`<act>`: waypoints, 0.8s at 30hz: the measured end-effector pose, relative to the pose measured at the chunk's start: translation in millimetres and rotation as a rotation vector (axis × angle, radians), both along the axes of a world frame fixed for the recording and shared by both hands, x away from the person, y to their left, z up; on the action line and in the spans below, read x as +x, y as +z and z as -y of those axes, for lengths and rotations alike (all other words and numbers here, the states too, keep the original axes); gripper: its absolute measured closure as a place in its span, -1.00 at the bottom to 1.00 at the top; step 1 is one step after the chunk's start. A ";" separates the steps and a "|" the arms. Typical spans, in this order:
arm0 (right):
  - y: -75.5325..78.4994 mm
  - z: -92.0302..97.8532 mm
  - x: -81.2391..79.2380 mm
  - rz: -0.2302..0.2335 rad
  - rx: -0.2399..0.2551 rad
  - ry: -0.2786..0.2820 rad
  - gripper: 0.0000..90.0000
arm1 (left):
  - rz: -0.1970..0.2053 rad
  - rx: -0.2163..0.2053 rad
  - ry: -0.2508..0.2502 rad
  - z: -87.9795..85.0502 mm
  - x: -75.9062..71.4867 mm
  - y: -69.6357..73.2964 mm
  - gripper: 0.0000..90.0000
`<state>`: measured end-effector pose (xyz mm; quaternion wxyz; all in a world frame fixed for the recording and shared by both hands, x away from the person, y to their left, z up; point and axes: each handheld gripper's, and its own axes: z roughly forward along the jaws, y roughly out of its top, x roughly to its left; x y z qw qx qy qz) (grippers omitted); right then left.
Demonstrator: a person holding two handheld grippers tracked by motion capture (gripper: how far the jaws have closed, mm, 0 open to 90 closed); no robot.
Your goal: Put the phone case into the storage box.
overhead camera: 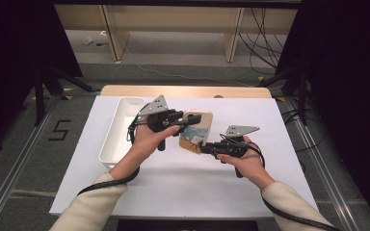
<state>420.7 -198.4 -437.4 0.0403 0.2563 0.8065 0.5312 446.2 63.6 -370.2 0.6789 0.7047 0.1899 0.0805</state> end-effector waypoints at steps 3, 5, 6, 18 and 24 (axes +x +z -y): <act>1.3 -1.1 -1.2 0.002 -0.001 -0.003 0.81 | -0.003 0.001 0.013 0.8 -0.3 0.4 0.36; 2.1 -2.4 -2.0 -0.001 0.001 0.002 0.81 | -0.019 -0.001 0.027 2.3 -1.0 0.5 0.22; 2.7 -3.2 -2.7 -0.003 -0.001 0.004 0.81 | -0.026 -0.003 0.034 2.9 -1.3 0.6 0.14; 6.3 -11.1 -9.1 0.009 -0.016 0.002 0.82 | -0.027 0.042 0.127 7.0 -4.8 4.6 -0.55; 6.8 -11.3 -9.3 0.008 -0.028 -0.020 0.82 | -0.024 0.053 0.159 5.7 -4.6 5.1 -0.67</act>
